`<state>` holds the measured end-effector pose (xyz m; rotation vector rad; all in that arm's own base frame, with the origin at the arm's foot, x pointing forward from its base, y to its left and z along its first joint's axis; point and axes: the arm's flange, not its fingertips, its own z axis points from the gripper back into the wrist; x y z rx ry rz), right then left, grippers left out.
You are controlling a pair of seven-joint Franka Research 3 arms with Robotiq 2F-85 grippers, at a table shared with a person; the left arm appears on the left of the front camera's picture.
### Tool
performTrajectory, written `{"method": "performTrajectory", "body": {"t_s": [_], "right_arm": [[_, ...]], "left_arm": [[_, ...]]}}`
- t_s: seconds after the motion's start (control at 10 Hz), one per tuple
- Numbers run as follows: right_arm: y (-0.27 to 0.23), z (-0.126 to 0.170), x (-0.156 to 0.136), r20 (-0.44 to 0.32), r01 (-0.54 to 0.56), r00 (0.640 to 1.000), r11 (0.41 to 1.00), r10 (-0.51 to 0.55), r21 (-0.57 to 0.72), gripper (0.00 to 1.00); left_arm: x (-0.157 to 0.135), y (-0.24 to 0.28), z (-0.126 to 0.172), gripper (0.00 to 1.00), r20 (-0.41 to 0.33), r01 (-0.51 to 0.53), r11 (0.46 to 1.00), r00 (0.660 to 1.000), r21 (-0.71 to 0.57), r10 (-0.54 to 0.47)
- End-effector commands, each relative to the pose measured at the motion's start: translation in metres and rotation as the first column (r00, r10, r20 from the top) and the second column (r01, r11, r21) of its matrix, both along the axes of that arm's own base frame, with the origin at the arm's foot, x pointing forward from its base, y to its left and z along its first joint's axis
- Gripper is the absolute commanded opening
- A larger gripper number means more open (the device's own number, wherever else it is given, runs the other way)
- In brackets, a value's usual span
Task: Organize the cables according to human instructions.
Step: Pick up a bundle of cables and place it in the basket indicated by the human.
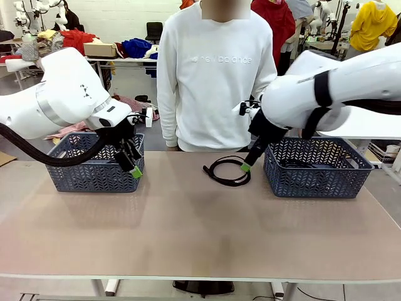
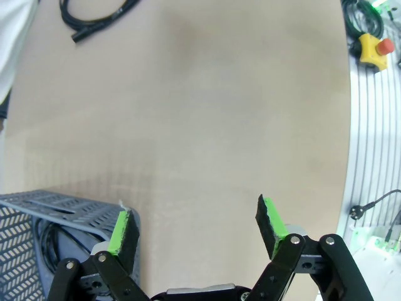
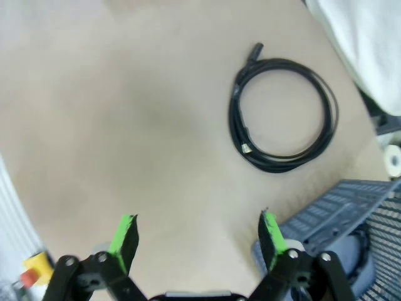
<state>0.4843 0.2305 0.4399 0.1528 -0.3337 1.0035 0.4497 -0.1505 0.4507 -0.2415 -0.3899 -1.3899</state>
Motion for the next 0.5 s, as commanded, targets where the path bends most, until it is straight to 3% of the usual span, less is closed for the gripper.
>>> {"method": "performTrajectory", "body": {"t_s": [0.0, 0.4], "right_arm": [[0.023, 0.0, 0.023, 0.008, 0.059, 0.998, 0.994, -0.059, -0.087, 1.0], [0.051, -0.015, 0.051, -0.011, 0.07, 0.997, 0.986, -0.072, -0.15, 1.0]], "left_arm": [[0.002, 0.002, 0.001, 0.98, -0.006, 0.005, 1.0, 1.0, 0.0, -0.005], [0.002, 0.002, 0.001, 0.98, -0.006, 0.005, 1.0, 1.0, 0.0, -0.005]]}}
